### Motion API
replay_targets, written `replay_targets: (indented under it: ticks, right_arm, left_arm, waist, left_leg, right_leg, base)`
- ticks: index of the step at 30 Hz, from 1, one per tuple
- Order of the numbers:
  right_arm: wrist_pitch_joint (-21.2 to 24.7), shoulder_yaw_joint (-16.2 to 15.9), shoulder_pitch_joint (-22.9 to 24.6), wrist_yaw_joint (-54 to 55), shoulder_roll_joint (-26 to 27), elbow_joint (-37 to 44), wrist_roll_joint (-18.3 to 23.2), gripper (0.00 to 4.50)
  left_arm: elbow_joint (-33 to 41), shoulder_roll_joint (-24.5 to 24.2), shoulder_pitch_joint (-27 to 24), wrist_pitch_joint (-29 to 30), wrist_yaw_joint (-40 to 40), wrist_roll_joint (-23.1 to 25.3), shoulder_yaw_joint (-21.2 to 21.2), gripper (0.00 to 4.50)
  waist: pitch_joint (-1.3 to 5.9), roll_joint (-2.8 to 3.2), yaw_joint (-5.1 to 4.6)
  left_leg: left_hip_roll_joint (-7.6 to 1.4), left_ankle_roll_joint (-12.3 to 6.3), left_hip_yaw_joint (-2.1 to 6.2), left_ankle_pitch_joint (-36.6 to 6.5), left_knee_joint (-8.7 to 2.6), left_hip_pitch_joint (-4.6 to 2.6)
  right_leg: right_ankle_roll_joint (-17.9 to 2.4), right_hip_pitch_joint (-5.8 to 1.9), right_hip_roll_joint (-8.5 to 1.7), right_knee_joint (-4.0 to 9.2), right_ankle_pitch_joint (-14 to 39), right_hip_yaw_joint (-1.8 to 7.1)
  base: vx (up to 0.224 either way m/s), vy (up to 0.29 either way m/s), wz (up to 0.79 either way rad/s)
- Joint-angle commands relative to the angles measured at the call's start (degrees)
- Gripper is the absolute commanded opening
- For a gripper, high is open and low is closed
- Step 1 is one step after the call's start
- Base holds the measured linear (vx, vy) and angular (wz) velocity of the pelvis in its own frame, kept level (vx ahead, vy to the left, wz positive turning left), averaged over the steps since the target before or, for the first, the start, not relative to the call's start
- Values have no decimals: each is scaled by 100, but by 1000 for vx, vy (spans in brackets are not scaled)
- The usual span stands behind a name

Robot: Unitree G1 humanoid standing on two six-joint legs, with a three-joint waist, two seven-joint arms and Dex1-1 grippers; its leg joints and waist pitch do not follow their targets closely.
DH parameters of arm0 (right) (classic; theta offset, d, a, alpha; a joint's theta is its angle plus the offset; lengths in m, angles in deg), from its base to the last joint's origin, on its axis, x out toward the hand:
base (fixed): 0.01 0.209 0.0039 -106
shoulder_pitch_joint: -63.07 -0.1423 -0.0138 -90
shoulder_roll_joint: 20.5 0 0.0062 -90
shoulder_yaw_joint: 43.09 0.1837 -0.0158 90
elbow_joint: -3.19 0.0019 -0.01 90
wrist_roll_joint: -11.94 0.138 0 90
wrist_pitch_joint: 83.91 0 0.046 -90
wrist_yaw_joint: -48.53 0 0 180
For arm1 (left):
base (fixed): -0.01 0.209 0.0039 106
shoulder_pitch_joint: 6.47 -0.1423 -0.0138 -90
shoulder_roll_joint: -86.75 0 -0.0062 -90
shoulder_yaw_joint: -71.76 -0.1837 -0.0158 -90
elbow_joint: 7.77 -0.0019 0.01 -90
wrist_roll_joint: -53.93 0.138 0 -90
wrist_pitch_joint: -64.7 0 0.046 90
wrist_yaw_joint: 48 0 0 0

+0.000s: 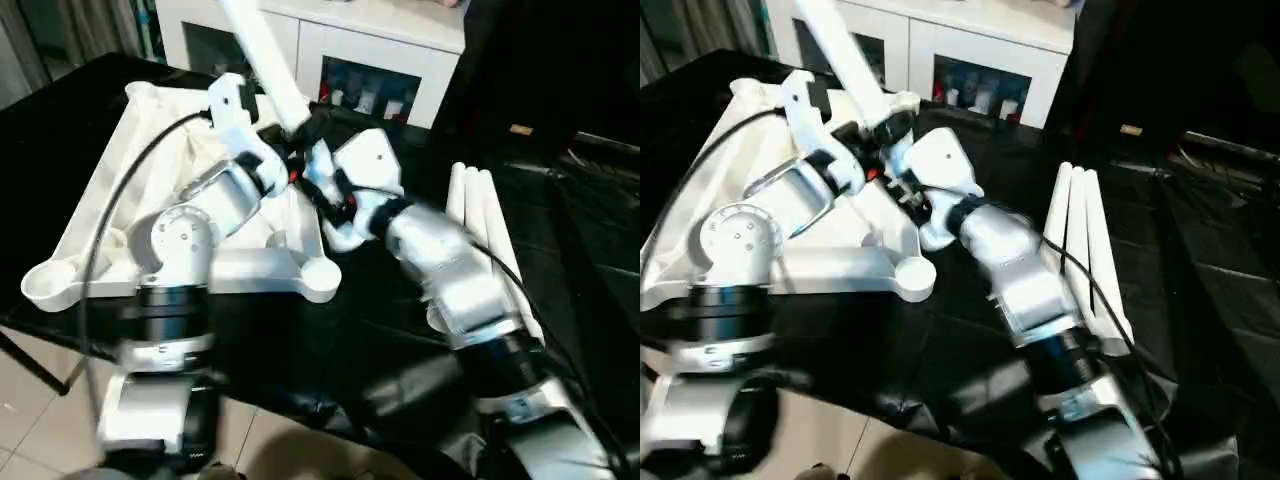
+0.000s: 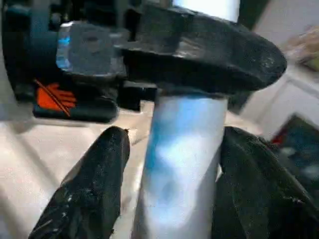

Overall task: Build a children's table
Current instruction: Pick table leg

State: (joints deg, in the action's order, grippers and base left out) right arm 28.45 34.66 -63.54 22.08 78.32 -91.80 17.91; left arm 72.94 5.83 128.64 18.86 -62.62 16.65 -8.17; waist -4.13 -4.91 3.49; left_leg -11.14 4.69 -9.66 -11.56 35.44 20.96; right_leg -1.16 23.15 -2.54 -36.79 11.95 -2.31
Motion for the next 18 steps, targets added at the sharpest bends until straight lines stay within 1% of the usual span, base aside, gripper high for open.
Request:
replay_targets:
  ticks: [1,2,3,5,7,8,9,11,13,15,16,18]
  right_arm:
    - [551,227,42,-608,-278,282,563,321]
    - [551,227,42,-608,-278,282,563,321]
    - [936,283,81,-1105,-558,389,908,321]
    - [1323,308,125,-1490,-770,483,1203,321]
    - [1428,293,165,-1782,-914,544,1373,321]
    - [1574,311,179,-1914,-962,571,1517,321]
    - [1666,326,185,-1983,-985,585,1598,321]
    - [1837,355,192,-2109,-1019,642,1752,321]
    - [1966,352,205,-2224,-1056,711,1874,321]
    - [2032,333,218,-2291,-1084,758,1934,321]
    - [2138,310,236,-2350,-1113,816,2013,321]
    - [2187,301,245,-2362,-1119,836,2044,293]
  left_arm:
    - [350,-414,-33,74,-952,148,-631,188]
    - [350,-414,-33,74,-952,148,-631,188]
    - [394,-808,-33,159,-1521,162,-860,188]
    - [395,-1049,6,238,-1948,72,-909,188]
    - [431,-1202,40,292,-2270,-33,-938,188]
    - [509,-1292,53,369,-2504,-164,-943,188]
    - [552,-1341,62,413,-2637,-236,-946,188]
    - [636,-1439,87,476,-2934,-378,-953,188]
    - [703,-1471,135,548,-3146,-555,-898,188]
    - [723,-1469,175,597,-3245,-681,-843,188]
    - [725,-1465,224,645,-3375,-844,-782,188]
    - [732,-1464,238,669,-3440,-918,-760,188]
  waist:
    - [463,146,26]
    - [463,146,26]
    - [450,150,24]
    - [438,161,21]
    - [442,145,23]
    - [438,148,24]
    - [445,143,33]
    - [445,150,40]
    - [436,150,36]
    - [429,143,39]
    - [433,141,38]
    - [431,146,45]
  left_leg:
    - [-165,-48,43,-70,-398,-86]
    - [-165,-48,43,-70,-398,-86]
    - [-156,-11,24,-139,-396,-95]
    - [-168,41,29,-201,-411,-83]
    - [-163,75,25,-225,-407,-78]
    - [-168,108,25,-261,-405,-71]
    - [-168,126,22,-288,-402,-79]
    - [-182,155,26,-302,-407,-73]
    - [-173,175,24,-328,-408,-75]
    - [-170,199,22,-357,-409,-69]
    - [-162,200,18,-359,-407,-71]
    - [-169,203,22,-352,-409,-70]
  right_leg:
    - [-1147,-407,-431,282,-770,285]
    - [-1147,-407,-431,282,-770,285]
    - [-1175,-398,-424,302,-671,287]
    - [-1179,-404,-425,301,-546,292]
    - [-1220,-420,-443,318,-460,295]
    - [-1247,-409,-450,318,-369,296]
    - [-1280,-414,-466,318,-280,297]
    - [-1325,-407,-473,316,-197,293]
    - [-1343,-395,-455,321,-145,289]
    - [-1322,-396,-454,330,-74,288]
    - [-1316,-400,-449,332,-55,289]
    - [-1294,-394,-459,337,-16,290]
  base:
    - [0,0,0]
    - [0,0,0]
    - [0,0,0]
    - [0,0,0]
    - [0,0,0]
    - [0,0,0]
    - [0,0,0]
    - [0,0,0]
    - [0,0,0]
    - [0,0,0]
    - [0,0,0]
    - [0,0,0]
